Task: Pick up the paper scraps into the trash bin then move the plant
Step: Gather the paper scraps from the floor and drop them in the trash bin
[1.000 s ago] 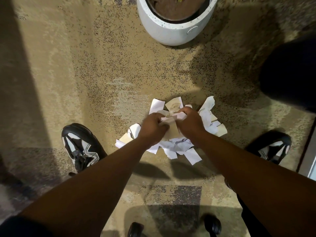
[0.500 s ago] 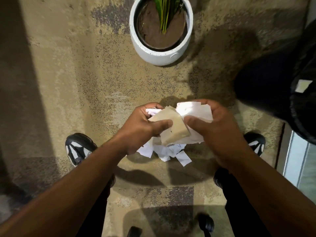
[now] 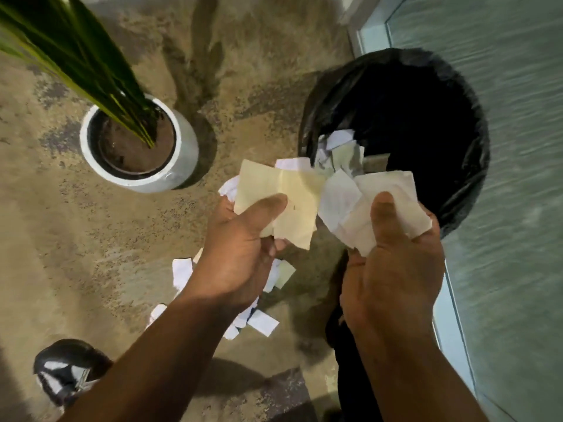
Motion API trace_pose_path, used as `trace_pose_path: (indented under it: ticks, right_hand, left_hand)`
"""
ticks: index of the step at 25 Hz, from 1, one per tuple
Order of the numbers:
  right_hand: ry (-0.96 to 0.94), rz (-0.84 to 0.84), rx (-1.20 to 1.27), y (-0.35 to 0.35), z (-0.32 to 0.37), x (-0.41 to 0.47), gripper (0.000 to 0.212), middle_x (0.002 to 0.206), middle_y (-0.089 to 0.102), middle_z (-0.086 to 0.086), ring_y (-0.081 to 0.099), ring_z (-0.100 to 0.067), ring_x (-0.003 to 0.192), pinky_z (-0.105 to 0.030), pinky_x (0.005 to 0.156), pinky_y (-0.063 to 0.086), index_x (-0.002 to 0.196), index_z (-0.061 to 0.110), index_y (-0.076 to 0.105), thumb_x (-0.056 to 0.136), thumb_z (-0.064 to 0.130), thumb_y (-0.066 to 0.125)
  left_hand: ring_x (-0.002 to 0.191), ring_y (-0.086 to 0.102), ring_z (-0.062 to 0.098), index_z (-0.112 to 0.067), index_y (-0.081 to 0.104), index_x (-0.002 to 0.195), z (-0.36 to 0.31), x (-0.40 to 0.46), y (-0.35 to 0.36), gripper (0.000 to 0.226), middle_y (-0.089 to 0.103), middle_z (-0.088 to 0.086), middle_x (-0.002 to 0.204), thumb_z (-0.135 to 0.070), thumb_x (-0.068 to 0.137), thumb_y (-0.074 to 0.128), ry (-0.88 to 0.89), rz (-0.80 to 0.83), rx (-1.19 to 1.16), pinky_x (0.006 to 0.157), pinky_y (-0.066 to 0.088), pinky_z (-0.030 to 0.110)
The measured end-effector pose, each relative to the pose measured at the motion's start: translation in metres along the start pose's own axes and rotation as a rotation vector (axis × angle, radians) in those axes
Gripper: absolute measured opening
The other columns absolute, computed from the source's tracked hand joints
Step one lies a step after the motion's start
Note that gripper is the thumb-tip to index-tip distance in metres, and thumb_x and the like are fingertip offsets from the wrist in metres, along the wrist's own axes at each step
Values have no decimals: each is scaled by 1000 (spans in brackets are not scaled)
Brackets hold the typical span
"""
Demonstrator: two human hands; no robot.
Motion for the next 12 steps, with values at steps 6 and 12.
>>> trace_pose_path:
  ticks: [6,12]
  right_hand:
    - [209,-140,161,-30,15,42,11,98,76,8,75,-16,93,-43,87,62,109,35,62,102,28,57]
    - [389,25,409,-22,19,63,19,112,78,-6,74,-24,107,-42,98,56,116,19,65,105,15,51]
  left_hand:
    - [83,77,24,-14,68,108,38,23,81,27,79,8,98,3,87,67,-138,-180,-80,85,58,47]
    - [96,74,31,-10,61,117,57,42,122,32,78,10,106,4,89,65,-197,-189,27,81,62,40]
Point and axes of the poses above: each hand's wrist, its own x-axis towards the middle knuckle, its own y-axis out of the palm, z = x × y, the point moved 7 cm from there along x, towards the middle knuckle
